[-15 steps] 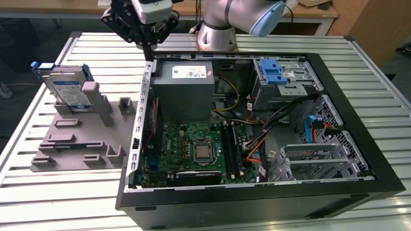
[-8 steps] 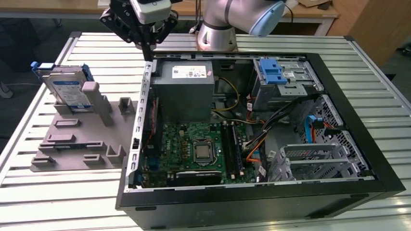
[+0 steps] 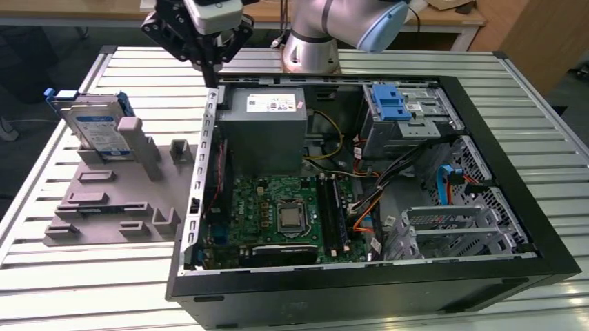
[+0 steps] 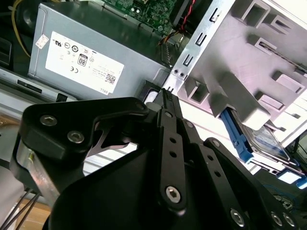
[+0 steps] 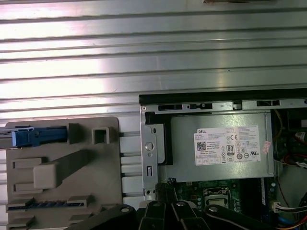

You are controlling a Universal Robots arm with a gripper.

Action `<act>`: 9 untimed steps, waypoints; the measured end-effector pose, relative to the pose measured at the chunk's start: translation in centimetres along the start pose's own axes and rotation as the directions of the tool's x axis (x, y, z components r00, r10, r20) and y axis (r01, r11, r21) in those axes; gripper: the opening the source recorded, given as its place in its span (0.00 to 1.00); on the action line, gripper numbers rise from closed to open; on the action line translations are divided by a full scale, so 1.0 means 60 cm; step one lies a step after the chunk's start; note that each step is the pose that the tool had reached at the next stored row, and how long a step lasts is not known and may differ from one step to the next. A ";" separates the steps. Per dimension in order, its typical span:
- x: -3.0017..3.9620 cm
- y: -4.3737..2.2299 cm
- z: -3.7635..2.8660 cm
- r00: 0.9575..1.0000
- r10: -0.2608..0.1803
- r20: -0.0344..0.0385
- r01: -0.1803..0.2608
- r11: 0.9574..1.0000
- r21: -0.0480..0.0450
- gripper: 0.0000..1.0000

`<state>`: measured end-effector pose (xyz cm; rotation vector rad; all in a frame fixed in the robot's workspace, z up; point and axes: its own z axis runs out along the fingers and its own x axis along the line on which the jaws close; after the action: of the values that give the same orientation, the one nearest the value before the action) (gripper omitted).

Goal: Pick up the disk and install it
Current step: 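Reach for the disk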

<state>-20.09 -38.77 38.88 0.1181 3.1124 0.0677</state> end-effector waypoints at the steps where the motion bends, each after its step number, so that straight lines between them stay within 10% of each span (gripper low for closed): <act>1: 0.001 0.000 0.000 1.000 0.000 0.000 0.000 1.000 0.000 0.11; 9: 0.007 -0.001 0.000 1.000 0.000 0.000 0.000 1.000 0.000 0.11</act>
<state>-20.51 -38.77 38.87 0.1180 3.1125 0.0676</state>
